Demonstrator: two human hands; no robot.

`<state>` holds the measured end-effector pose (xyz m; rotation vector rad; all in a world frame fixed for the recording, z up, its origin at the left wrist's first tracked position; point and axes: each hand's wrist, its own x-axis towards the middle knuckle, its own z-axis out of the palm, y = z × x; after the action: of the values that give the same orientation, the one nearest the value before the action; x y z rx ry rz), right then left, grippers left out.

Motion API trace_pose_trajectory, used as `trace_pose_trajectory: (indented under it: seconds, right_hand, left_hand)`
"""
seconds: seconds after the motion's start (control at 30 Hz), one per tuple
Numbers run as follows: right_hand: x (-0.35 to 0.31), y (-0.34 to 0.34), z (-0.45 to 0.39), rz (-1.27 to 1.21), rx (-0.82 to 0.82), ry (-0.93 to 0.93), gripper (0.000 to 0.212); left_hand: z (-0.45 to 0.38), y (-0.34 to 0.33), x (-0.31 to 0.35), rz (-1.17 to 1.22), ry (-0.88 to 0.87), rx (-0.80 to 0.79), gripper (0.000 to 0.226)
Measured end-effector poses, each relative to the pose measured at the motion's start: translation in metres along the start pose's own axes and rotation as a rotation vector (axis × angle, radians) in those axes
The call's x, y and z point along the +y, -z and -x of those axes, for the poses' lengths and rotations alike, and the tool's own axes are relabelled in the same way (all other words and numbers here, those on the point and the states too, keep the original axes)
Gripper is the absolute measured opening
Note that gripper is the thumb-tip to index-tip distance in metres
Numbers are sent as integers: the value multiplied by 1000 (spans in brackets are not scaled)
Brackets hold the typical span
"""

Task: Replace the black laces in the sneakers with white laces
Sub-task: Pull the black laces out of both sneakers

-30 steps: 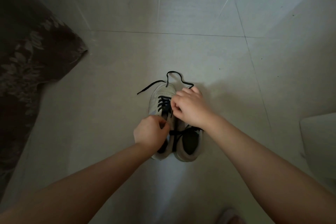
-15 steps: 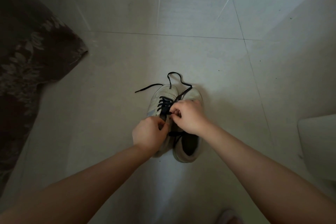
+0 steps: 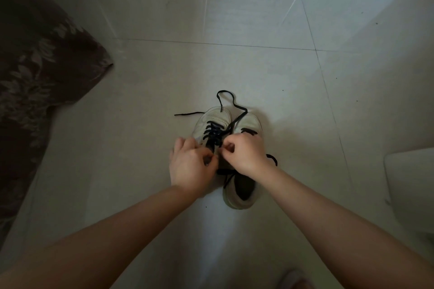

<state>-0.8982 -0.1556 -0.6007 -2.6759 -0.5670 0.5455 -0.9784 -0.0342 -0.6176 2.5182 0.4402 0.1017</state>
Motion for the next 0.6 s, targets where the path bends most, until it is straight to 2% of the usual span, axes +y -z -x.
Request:
trace_pose_trajectory:
  seconds: [0.07,0.13,0.27,0.33,0.4,0.47,0.6]
  right_hand:
    - [-1,0,-1,60,57,36,9]
    - [0,5,-3,130,127,83,8]
    - [7,20,-10,218,350,149,6]
    - [8,22,-10,211,274,92,6]
    - [7,20,-6,159,112,10,11]
    - [5,13,-2,175,5,17,20]
    - [-2,-1,1,122,47,48,20]
  left_hand:
    - [0,-1,-1,66,44,-42,30]
    - [0,-1,-2,164,137,-121,18]
    - [-3,0,-1,240,221,-143,13]
    - [-3,1,-1,240,226,-158,13]
    - [-3,1,-1,234,225,-158,12]
    - [-3,1,-1,236,237,-156,12]
    - [-3,1,-1,237,230,-159,13]
